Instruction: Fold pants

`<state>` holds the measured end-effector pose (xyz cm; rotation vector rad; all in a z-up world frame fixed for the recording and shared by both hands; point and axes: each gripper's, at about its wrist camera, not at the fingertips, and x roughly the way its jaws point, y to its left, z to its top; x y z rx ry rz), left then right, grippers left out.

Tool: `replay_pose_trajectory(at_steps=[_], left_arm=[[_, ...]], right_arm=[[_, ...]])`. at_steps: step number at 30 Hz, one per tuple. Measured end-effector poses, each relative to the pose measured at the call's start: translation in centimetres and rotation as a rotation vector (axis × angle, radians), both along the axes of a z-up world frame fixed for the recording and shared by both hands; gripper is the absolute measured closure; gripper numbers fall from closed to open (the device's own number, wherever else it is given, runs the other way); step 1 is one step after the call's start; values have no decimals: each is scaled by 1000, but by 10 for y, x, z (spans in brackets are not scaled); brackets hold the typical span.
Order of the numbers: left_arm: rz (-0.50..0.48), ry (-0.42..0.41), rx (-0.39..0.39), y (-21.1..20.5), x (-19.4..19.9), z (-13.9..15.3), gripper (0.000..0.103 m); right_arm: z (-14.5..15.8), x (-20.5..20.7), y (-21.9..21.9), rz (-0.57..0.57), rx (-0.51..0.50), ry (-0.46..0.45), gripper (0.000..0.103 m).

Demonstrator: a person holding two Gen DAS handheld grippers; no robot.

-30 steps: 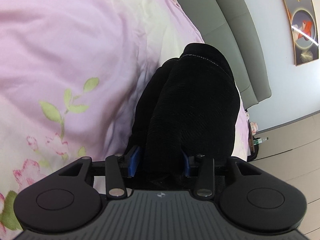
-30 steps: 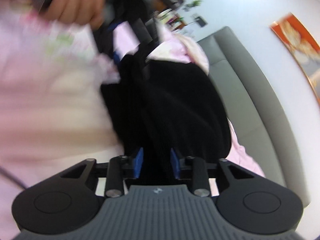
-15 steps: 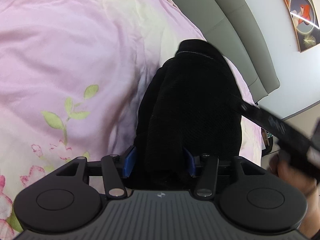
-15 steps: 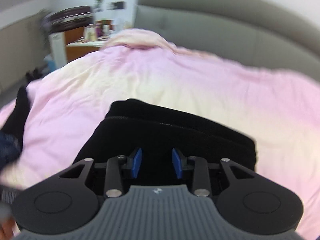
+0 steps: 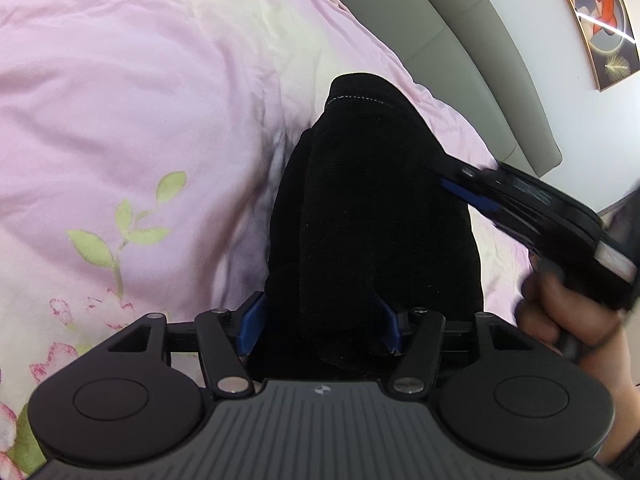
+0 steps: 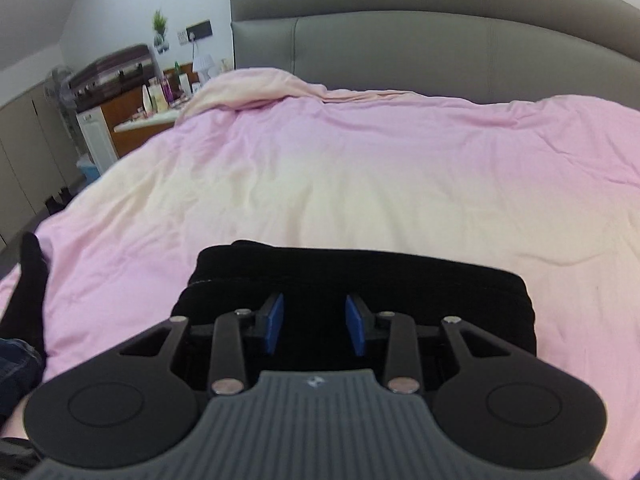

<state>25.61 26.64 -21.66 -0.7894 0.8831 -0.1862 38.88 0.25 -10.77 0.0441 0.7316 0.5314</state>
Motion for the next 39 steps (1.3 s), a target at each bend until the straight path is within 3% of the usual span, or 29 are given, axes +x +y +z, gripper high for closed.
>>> replay_pose_trajectory(at_steps=[6,9,16,22,25,27,30,35,37,39], left_arm=[[9,0,31,-3,-1,3,35],[7,0,67,-5,-2,6,35],[5,9,115,-15,-2,6,31],[2,15,137,-17,1,5,23],[-1,16,167,-20,-1,11,23],[0,17,181,-22,-2,16,31],[-1,12,214,-21,-4,35,38],[39,2,318,-6,-3,79,38],[20,-7,375,-2,1,101,34],[1,-22,406,4,6,122,17]], right_arm=[[10,-70,-85,-101,107,45,66],[4,-96,-110,-126,80,48,62],[-37,-105,-118,-101,29,121,58],[-51,-104,-127,-101,56,174,57],[-48,-107,-128,-83,31,185,57],[-40,-110,-128,-84,14,183,57],[-30,-119,-136,-86,26,169,57],[-21,-134,-163,-131,102,178,51],[-19,-138,-176,-157,136,187,44],[-19,-141,-191,-185,173,195,38]])
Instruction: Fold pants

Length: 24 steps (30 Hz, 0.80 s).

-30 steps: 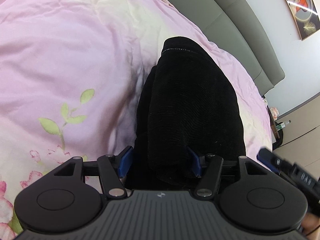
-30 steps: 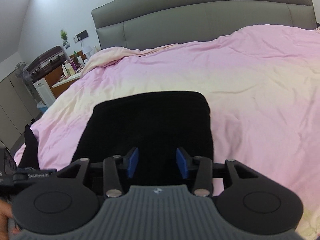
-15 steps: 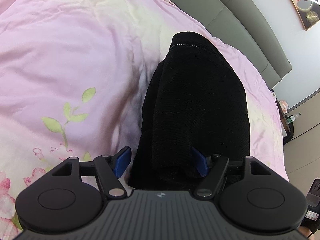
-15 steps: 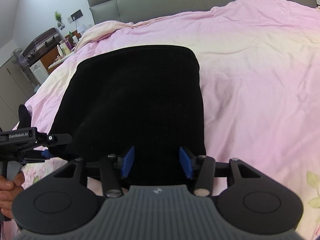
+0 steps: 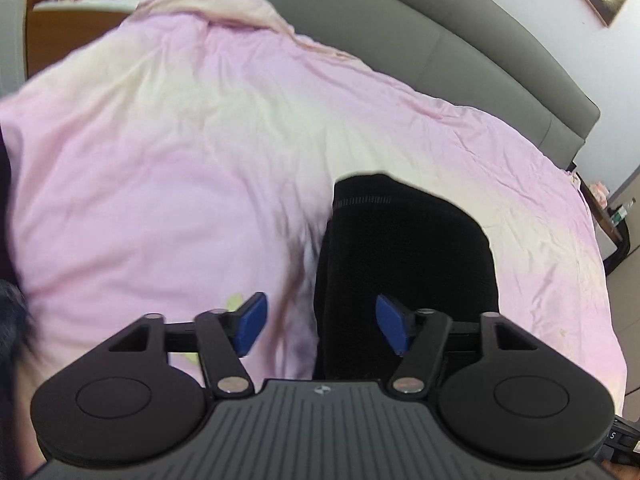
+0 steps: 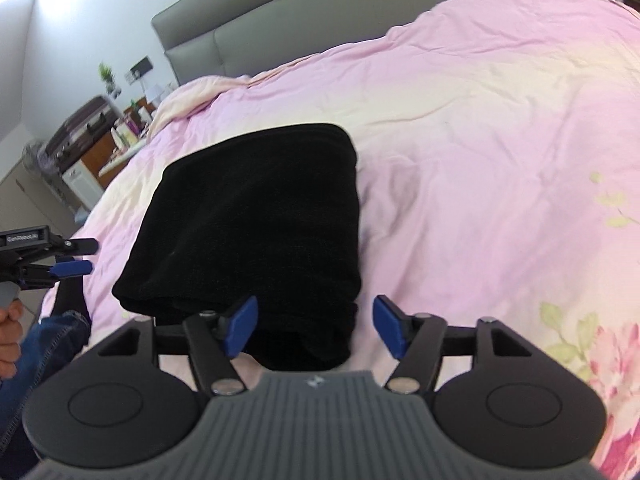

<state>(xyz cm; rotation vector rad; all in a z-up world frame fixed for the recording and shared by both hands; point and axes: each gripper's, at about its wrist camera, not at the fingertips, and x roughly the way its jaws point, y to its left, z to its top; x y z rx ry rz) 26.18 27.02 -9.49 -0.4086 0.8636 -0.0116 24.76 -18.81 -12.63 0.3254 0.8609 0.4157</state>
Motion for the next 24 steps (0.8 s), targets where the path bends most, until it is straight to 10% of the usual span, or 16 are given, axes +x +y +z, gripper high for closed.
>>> replay_pose_trajectory(at_steps=[13,24], left_arm=[[-113,-18,-51,7,23,-19,10],[-172,64,-265,9,57,-65,9]], right_arm=[[-18,16,-32,-102,111,65,27],[-31,68,-15,-42,210,93,16]])
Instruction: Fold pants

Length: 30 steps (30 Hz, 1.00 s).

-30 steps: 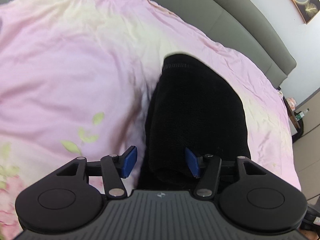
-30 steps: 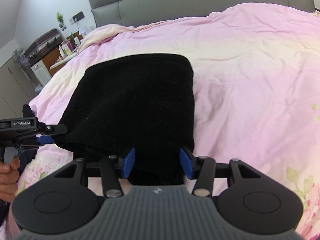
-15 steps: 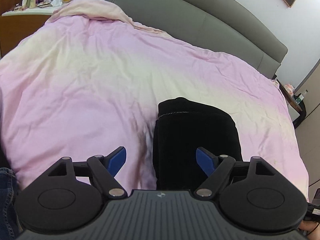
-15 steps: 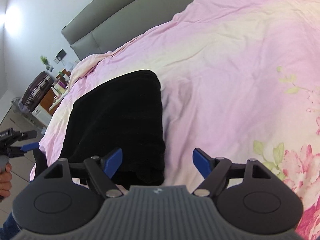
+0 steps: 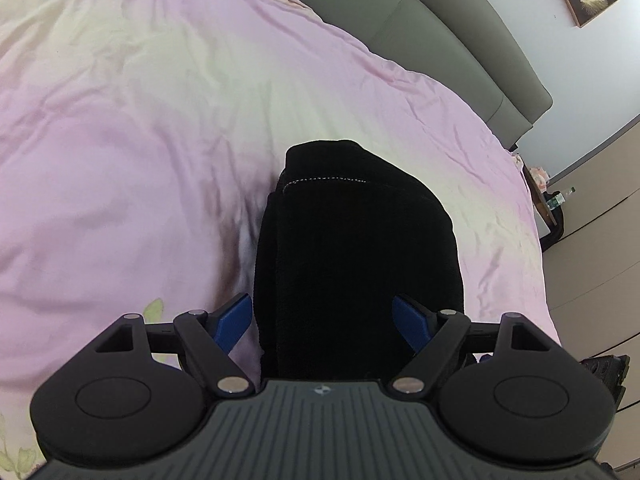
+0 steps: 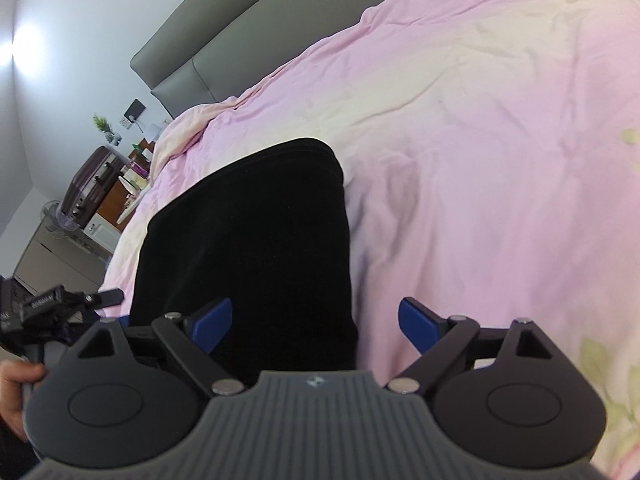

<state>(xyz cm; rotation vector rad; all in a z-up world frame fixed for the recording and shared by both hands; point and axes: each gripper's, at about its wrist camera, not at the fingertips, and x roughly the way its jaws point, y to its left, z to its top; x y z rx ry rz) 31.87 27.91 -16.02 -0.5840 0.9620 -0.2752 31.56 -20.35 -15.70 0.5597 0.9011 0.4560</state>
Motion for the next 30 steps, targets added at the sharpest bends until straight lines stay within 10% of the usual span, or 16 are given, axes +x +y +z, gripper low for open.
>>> replay_pose_trajectory(at_steps=[18,30], left_arm=[[-46,156,-273,11,25,-86,0],[-110,145,-341,23,32,-97,0]], right_arm=[[-33,68,27,142,44,118,13],[-82,121,29,251,331,277,5]])
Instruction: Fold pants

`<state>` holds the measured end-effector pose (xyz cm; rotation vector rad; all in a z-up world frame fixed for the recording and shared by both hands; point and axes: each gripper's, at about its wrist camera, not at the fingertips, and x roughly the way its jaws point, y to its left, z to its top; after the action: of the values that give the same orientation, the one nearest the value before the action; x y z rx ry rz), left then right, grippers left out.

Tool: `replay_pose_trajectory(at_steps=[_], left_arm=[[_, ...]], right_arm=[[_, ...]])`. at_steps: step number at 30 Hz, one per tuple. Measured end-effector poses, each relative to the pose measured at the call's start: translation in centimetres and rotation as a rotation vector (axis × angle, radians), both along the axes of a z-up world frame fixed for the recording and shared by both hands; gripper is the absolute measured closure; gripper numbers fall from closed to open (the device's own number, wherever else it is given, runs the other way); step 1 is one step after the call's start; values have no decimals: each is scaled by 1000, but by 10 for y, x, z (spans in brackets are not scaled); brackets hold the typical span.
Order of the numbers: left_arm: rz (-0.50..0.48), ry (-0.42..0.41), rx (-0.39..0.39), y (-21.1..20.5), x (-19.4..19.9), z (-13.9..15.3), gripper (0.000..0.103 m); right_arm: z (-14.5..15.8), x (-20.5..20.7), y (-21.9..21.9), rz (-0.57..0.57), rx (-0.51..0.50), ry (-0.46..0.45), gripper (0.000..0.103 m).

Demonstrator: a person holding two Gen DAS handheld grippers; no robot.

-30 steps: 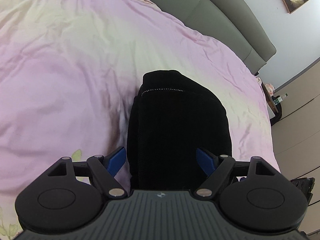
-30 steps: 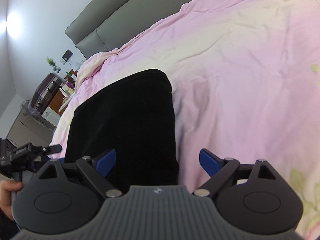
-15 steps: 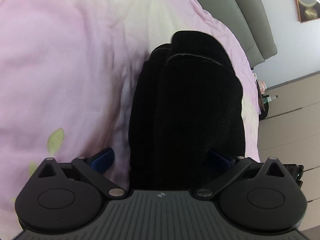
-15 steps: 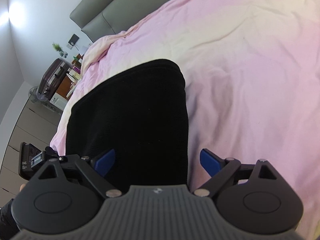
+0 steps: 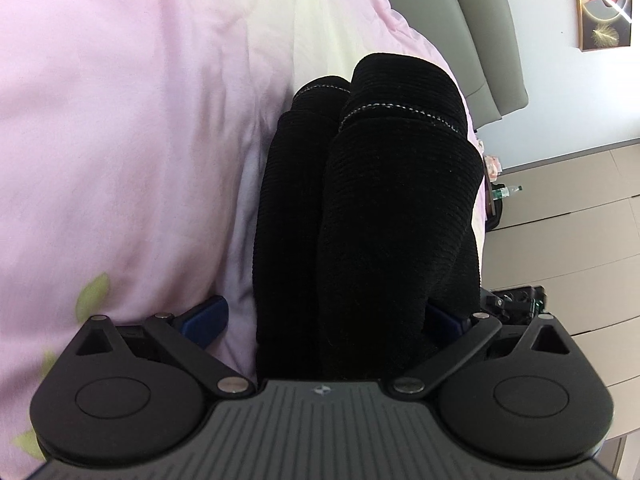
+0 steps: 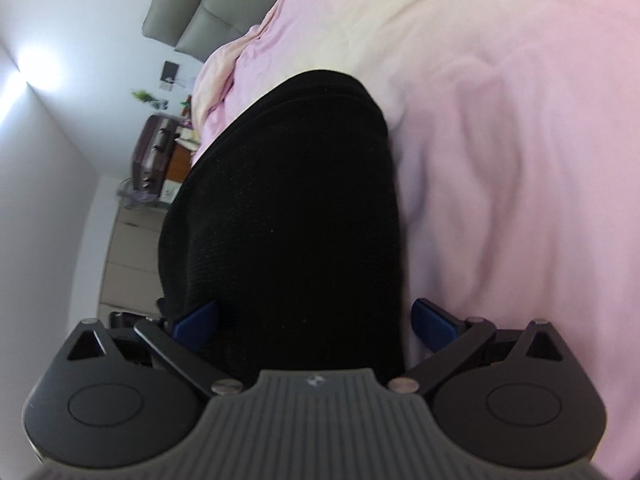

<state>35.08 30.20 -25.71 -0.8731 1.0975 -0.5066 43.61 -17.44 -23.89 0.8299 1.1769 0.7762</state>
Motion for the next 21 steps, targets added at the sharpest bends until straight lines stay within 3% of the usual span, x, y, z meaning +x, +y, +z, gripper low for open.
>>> replay_pose_trajectory(at_steps=[6,13,21], left_arm=[[-16,-1,-26,4,0,-4,0],[-23,-19,-18,-5,7,-8,0],[-52,-63,13,-10,4,-1,0]], right_arm=[[-16,20,4,81,87,12,5],[-31,28,16,80,184,29,5],[-28,23,20,84,198,-31,9]])
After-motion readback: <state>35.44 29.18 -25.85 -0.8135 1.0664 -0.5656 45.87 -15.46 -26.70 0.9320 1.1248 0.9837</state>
